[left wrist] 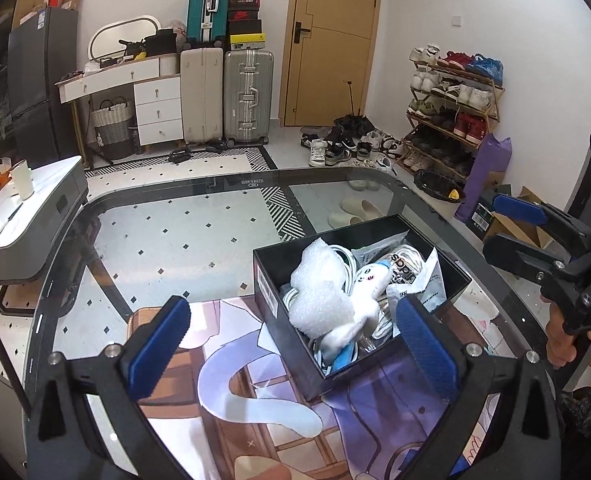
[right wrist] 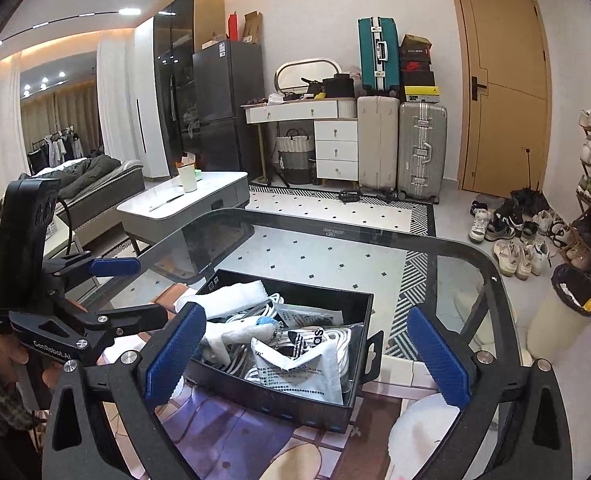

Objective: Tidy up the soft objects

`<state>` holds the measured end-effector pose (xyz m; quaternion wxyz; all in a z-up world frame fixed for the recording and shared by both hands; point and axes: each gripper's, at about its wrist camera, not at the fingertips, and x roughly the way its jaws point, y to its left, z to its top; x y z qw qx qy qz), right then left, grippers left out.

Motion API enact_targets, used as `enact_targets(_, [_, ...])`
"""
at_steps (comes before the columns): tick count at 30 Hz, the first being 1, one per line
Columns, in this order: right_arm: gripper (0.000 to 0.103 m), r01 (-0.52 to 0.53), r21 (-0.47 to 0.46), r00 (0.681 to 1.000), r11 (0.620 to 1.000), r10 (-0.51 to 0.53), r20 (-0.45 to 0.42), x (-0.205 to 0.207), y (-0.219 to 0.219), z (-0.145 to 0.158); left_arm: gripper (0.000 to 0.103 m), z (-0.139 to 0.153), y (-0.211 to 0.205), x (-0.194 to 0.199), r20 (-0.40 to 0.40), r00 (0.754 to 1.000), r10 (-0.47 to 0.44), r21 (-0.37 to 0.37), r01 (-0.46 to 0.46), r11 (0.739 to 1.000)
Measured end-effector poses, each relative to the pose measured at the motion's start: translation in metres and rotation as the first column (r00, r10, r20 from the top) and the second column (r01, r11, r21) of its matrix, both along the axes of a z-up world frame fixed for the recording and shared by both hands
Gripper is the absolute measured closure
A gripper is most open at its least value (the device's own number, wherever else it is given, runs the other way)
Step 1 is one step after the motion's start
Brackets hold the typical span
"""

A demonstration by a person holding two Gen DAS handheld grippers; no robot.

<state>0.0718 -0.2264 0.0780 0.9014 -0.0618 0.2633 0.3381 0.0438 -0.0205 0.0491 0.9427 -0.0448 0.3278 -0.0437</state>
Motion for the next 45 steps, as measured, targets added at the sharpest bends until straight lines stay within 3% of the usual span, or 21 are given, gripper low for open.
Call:
enact_targets(15, [0.001,0.058,0.054,0.997,0.997,-0.060,0.053,-0.021,-0.017,-0.035,0.000,-0.023,0.002,-0.024,0.093,0.994,0.060,0.029,-0.063,0.998])
enact_targets(23, [0.001,0.069,0.066,0.996,0.995,-0.073,0.056,-0.022,-0.022,-0.053,0.000,-0.040,0.005,-0.027,0.104,0.992,0.076,0.002,-0.077,0.997])
enact_targets(38, [0.001,0.080,0.096,0.990,0.992,-0.090,0.109,-0.032,-0.026,-0.051,0.000,-0.042,-0.003,-0.038,0.144,0.987,0.067,0.030,-0.072,0.997])
enact_targets(45, [0.001,0.062,0.068,0.989,0.996,-0.070,0.130,-0.036,-0.017,-0.051,0.000,-0.040,-0.009,-0.045,0.175,0.982,0.068,0.057,-0.079,0.995])
